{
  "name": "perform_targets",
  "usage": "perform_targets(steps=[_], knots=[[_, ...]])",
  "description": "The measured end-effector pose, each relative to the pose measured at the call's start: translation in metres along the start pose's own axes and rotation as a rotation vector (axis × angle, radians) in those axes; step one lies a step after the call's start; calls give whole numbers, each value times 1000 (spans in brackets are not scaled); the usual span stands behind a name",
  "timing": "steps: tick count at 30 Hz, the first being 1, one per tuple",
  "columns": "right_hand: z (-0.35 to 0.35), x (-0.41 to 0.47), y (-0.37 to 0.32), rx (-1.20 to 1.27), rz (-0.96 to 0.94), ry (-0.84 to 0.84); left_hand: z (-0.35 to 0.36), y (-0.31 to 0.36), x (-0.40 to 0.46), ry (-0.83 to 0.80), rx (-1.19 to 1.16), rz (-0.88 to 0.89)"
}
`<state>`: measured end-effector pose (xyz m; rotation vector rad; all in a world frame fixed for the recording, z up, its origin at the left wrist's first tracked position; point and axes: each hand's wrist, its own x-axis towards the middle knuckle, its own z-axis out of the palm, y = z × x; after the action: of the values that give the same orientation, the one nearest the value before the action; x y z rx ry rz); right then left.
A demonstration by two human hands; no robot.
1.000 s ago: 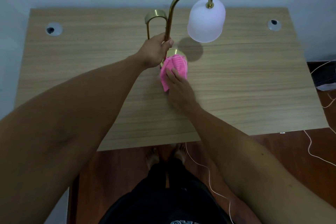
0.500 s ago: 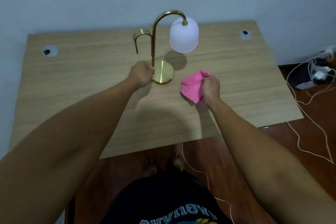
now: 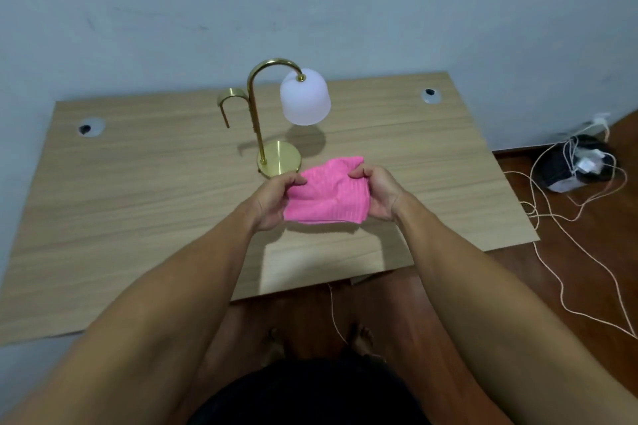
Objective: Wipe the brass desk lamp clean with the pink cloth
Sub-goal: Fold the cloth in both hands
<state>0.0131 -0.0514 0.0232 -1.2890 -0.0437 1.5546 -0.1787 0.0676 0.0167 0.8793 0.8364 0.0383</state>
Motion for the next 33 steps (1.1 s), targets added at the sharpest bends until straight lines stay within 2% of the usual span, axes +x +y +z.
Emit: perform_targets(steps=[3, 8, 13, 16, 23, 26, 29, 33], knots=[[-23, -1, -10, -85, 20, 22, 25, 1, 5, 42, 60, 79], [-69, 2, -27, -213, -86, 37, 75, -3, 27, 77, 86, 165], [-121, 3, -35, -368, -175, 116, 122, -24, 50, 308, 101, 153], [-143, 1, -32, -431, -233, 161, 134, -37, 60, 382, 213, 129], [-193, 9, -17, -497, -235, 216, 156, -59, 86, 344, 310, 37], [-210, 23, -12, -522, -220, 281, 165, -70, 99, 368, 399, 106], [-224, 34, -9, -557, -242, 367, 174, -81, 116, 461, 520, 189], [-235, 39, -11, -644, -285, 431, 180, -88, 131, 498, 589, 178]])
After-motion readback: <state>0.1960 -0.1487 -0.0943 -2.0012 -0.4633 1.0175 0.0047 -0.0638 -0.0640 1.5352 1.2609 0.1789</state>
